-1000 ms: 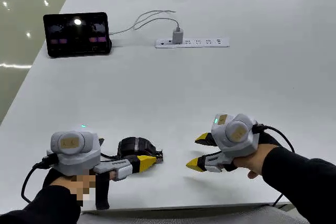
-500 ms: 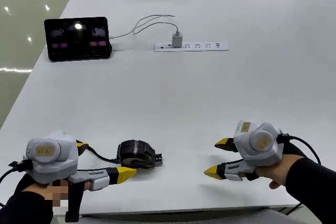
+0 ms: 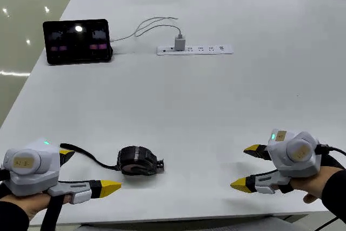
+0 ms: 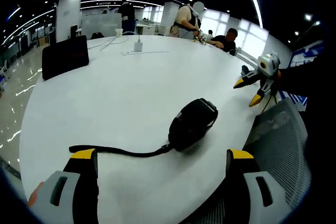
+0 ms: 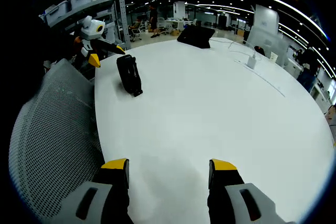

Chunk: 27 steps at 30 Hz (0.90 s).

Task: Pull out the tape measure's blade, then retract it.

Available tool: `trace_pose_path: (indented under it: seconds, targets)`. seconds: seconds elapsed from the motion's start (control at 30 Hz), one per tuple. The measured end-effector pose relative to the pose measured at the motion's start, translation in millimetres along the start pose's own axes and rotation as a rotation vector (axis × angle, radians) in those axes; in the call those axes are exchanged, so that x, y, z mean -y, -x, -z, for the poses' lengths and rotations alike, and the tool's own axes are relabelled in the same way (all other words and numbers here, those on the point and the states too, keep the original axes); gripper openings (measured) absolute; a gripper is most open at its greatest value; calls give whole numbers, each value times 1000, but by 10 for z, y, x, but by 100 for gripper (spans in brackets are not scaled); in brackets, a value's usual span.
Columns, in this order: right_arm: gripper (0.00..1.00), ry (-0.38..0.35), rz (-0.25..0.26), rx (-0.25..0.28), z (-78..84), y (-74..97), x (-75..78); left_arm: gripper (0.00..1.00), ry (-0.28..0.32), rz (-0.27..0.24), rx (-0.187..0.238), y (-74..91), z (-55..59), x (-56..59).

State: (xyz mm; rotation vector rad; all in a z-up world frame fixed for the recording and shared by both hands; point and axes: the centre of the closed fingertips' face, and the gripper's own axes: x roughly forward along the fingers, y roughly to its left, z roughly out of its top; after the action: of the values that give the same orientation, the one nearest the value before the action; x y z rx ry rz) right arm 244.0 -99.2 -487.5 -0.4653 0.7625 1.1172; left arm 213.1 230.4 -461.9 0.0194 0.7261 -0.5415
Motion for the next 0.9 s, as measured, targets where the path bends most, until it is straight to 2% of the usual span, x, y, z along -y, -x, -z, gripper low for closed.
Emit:
trace_pose_path:
  seconds: [0.13, 0.33, 0.43, 0.6, 0.67, 0.77, 0.9]
  targets:
    - [63, -16, 29, -8, 115, 132, 92, 99, -55, 9, -25, 69, -4, -39]
    - [72, -17, 67, -9, 239, 285, 182, 99, -80, 19, -57, 170, 33, -138]
    - [75, -34, 77, -8, 294, 331, 195, 99, -77, 31, -57, 215, 47, -161]
    - [82, -86, 86, 14, 361, 410, 200, 99, -73, 15, -58, 247, 50, -219]
    - [89, -107, 74, 33, 373, 441, 168, 99, -68, 16, -56, 243, 51, -224]
    - [99, -115, 77, 29, 427, 479, 169, 99, -66, 19, -60, 227, 64, -213]
    - [99, -146, 84, 15, 468, 556, 177, 99, -59, 31, -55, 207, 60, -174]
